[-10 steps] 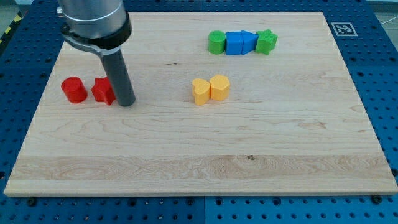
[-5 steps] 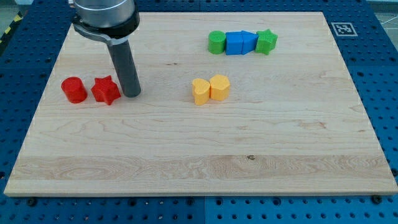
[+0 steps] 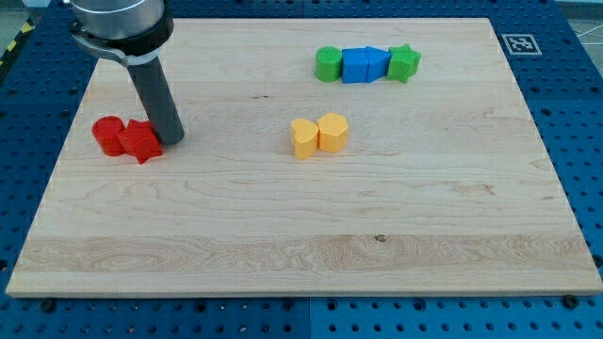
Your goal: Slide red star closer to the red circle
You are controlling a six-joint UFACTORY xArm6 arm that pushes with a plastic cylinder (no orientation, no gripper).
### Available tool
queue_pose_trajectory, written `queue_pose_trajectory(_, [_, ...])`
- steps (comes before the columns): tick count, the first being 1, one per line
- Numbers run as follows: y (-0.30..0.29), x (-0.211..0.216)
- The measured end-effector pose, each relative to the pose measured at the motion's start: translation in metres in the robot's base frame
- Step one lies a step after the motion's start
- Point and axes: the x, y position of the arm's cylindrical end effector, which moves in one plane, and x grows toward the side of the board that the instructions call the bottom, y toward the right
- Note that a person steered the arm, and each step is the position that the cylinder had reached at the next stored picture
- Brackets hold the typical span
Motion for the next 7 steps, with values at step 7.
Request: queue_pose_trajectory(7, [-0.004,-0.014])
